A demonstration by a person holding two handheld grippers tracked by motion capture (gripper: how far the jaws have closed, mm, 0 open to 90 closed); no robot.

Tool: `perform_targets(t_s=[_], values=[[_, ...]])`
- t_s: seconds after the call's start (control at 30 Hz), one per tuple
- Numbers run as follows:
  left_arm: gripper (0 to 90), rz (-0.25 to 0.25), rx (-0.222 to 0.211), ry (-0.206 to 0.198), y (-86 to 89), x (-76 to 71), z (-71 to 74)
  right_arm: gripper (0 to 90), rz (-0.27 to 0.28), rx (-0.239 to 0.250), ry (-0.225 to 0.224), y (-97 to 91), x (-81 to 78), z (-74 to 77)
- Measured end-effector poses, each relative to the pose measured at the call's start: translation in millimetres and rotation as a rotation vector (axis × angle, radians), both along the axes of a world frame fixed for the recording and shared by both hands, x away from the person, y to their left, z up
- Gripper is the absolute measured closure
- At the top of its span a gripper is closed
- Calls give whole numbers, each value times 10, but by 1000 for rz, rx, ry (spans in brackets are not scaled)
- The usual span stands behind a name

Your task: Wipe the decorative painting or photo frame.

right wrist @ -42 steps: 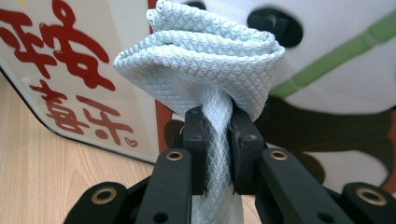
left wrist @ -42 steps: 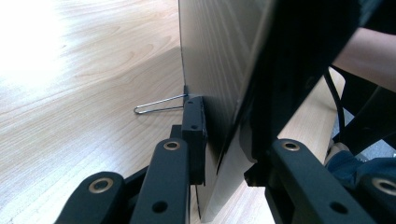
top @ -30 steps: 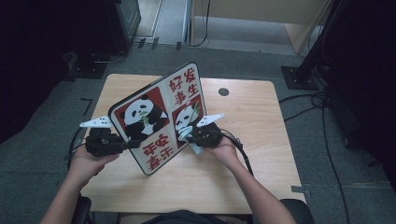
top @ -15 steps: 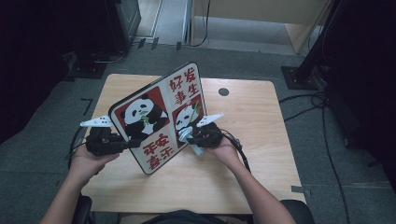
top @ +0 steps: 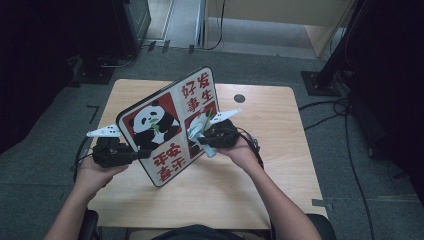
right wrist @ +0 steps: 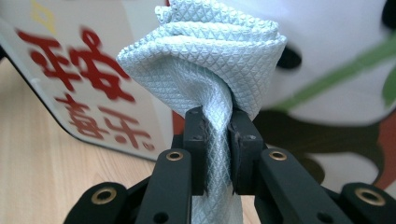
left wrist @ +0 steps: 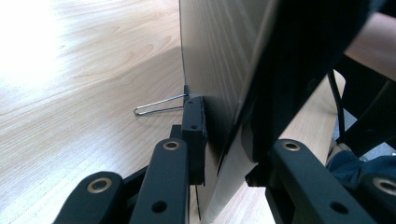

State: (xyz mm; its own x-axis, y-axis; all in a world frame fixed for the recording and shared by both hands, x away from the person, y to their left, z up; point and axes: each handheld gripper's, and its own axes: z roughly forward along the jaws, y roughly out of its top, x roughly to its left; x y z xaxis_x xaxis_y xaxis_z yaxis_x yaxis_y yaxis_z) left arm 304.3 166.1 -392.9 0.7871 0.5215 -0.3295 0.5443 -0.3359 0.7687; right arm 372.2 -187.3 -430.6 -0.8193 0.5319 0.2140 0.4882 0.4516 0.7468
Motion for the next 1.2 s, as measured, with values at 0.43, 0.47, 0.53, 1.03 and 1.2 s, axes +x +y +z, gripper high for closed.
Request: perform_targets(t_s=[0.43,0.47,0.53,1.03,1.2], values=[[756,10,2,-1,-6,-15,-1,800,48,3,-84,199,123,855],[756,10,2,-2,-6,-17,-1,800,50,5,-96,221,128,935],[757,13,3,-1,-6,-25,-3,799,60,6,-115,267,145,1093],[767,31,5,-2,0,-58,-8,799,130,-32,-197,674,196,1566],[768,33,7,-1,-3,-61,-6,799,139,-10,-194,663,212,1529]])
